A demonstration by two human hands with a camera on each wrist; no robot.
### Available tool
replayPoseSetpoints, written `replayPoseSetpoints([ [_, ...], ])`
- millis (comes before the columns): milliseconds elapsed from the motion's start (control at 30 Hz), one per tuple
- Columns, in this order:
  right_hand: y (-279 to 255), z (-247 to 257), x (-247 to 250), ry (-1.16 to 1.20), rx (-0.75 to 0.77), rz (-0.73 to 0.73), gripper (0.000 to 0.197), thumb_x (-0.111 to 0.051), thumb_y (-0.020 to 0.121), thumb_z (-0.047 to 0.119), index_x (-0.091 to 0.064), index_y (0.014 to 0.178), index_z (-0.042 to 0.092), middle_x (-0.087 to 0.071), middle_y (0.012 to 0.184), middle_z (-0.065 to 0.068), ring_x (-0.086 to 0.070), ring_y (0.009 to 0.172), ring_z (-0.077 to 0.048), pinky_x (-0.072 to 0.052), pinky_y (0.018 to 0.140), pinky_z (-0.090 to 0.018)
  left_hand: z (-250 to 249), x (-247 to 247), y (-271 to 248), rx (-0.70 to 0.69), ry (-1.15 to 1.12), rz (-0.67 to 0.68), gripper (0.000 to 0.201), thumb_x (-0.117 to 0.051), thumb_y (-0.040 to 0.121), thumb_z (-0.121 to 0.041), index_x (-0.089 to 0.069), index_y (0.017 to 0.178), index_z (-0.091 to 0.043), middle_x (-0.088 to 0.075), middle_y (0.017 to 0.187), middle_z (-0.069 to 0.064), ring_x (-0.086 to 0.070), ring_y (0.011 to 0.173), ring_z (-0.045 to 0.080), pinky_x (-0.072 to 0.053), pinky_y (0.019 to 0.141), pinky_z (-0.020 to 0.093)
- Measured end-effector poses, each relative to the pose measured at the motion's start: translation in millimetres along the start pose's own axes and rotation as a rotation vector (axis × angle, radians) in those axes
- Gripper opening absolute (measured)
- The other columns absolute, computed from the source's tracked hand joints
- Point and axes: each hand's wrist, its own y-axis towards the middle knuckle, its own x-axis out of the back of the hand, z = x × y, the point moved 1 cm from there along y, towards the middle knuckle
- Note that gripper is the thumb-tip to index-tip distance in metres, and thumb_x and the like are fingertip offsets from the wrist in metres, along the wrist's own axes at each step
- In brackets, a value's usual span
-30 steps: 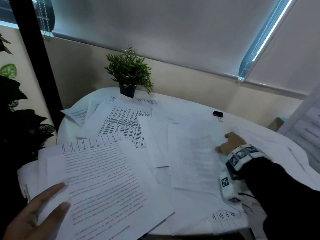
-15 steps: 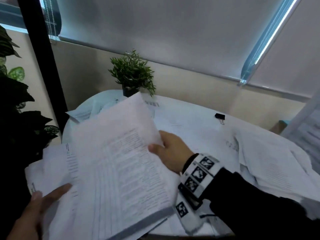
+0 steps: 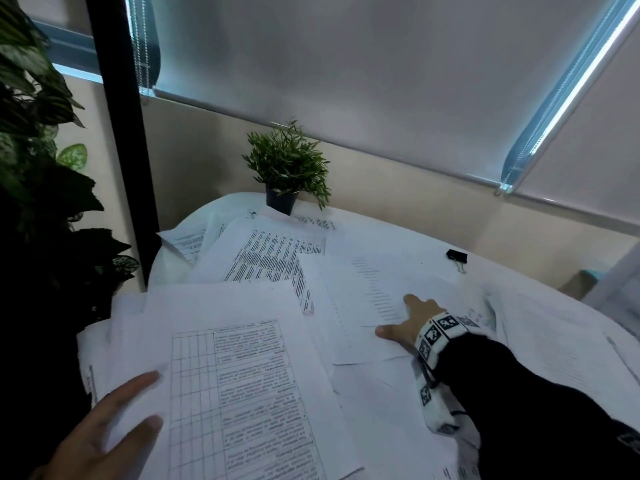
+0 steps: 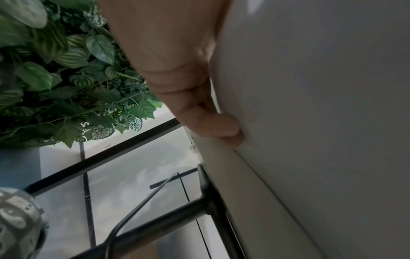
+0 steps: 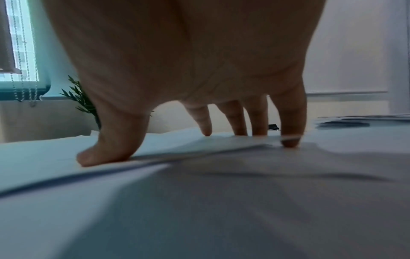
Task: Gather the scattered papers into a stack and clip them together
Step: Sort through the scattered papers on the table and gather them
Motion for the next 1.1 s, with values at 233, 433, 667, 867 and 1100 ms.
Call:
replayPoseSetpoints([
  [233, -9.4, 1.0, 33.4, 0.284, 0.001, -0.139, 0.091, -0.063, 0.069, 0.048, -0.027, 0.144, 0.011, -0.049, 0.135, -0.016, -0.051, 0.120, -0.030, -0.041, 0.089, -0.033, -13.1, -6.5, -3.6, 0.092, -0.217, -0.037, 0.034, -0.067, 0.074, -0.016, -0.070, 0.104, -0.033, -0.063, 0.124, -0.004, -0.058, 0.112, 0.012, -0.041, 0.086, 0.000],
  [433, -52.8, 1.5, 84.9, 1.206, 0.159, -0.702, 0.024, -0.062, 0.078, 0.025, -0.067, 0.101, 0.017, -0.069, 0.101, -0.010, -0.064, 0.096, -0.033, -0.052, 0.089, -0.047, -26.8, -11.9, -7.6, 0.120, -0.448, -0.025, 0.030, -0.055, 0.085, 0.012, -0.065, 0.110, -0.002, -0.063, 0.110, -0.008, -0.056, 0.100, 0.001, -0.044, 0.071, -0.004],
  [667, -125.5, 54.6, 5.4, 0.922, 0.533, -0.102, 0.017, -0.048, 0.096, 0.016, -0.057, 0.110, 0.021, -0.067, 0.103, 0.003, -0.063, 0.085, -0.012, -0.051, 0.074, -0.029, -33.7, -10.1, -7.5, 0.252, -0.644, -0.131, 0.029, -0.053, 0.089, -0.029, -0.069, 0.107, -0.013, -0.065, 0.113, -0.012, -0.055, 0.114, 0.004, -0.036, 0.099, 0.022],
  [867, -144.2, 60.8, -19.1, 0.431, 0.634, 0.132, 0.021, -0.042, 0.098, 0.026, -0.047, 0.118, 0.020, -0.056, 0.110, 0.004, -0.052, 0.098, -0.013, -0.039, 0.077, -0.020, -43.9, -13.3, -6.6, 0.199, -0.427, -0.179, 0.033, -0.065, 0.085, -0.008, -0.058, 0.116, -0.016, -0.053, 0.123, -0.007, -0.049, 0.116, 0.009, -0.037, 0.092, 0.019],
  [1100, -136.6, 59.2, -12.8, 0.675, 0.555, 0.170, 0.077, -0.059, 0.087, 0.044, -0.016, 0.148, 0.025, -0.039, 0.141, 0.000, -0.045, 0.118, -0.010, -0.032, 0.094, -0.020, -69.4, -14.0, -9.3, -0.080, -0.397, -0.320, 0.086, -0.067, 0.071, 0.019, -0.034, 0.134, -0.029, -0.049, 0.126, -0.022, -0.052, 0.105, -0.018, -0.043, 0.087, 0.006],
])
